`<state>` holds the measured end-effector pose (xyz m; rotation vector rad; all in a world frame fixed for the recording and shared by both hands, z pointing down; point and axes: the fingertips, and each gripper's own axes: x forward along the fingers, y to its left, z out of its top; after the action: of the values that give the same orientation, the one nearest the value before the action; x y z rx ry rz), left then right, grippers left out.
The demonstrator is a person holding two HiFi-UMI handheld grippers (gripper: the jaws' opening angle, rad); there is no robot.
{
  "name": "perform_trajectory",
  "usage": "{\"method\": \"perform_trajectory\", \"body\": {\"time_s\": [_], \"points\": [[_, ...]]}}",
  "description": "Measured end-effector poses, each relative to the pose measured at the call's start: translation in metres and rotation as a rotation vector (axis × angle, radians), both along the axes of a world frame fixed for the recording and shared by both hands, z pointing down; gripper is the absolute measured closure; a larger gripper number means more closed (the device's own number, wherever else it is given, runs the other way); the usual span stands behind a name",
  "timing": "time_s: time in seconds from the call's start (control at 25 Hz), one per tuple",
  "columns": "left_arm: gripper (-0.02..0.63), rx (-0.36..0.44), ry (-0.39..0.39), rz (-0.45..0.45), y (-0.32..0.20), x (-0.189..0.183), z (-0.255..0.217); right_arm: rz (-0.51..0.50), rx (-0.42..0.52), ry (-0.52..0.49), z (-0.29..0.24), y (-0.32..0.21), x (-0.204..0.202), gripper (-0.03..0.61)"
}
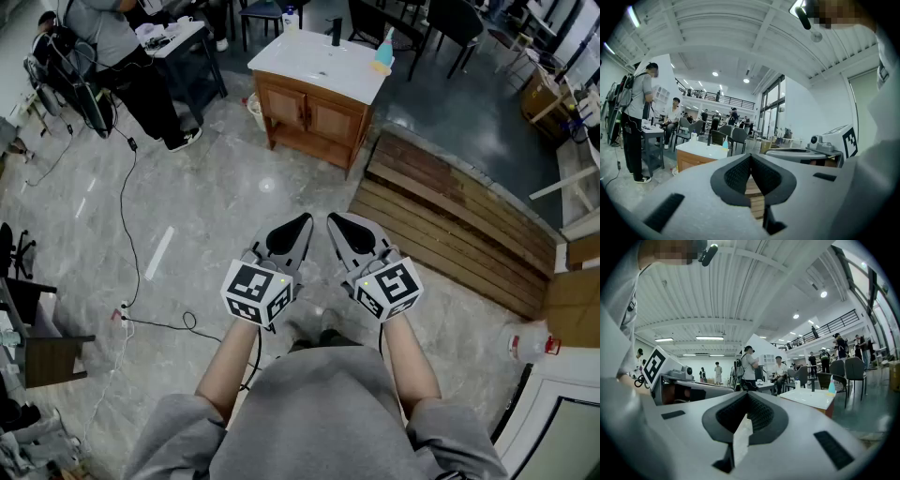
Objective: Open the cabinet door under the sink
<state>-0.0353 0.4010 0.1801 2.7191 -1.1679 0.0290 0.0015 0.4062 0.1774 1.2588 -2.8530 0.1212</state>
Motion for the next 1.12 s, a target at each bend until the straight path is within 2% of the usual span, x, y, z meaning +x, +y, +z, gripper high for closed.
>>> {"method": "perform_trajectory", "body": {"time_s": [0.24,0.48,0.72,0.88,1.12], "points": [[0.604,-0.024,-0.006,-0.026,-0.007,0.014,0.002,0.006,-0.002,-0.027,-0.002,-0.008,0.022,0.571],[0.605,0.005,-0.072,-0.024,-0.013,0.043,0.0,-0.01,-0.004,-0.061,-0.003,-0.014,0.046,0.57],[0.605,0.006,-0.06,-0.03,-0.022,0.073,0.001,-0.005,-0.006,-0.072,0.001,-0.024,0.08,0.569],[0.606,0.011,-0.079,-0.024,-0.024,0.095,0.002,0.011,-0.009,-0.084,0.002,-0.029,0.101,0.569],[0.606,0.022,-0.135,-0.011,-0.031,0.107,0.008,-0.01,-0.026,-0.109,0.01,-0.042,0.103,0.569]]}}
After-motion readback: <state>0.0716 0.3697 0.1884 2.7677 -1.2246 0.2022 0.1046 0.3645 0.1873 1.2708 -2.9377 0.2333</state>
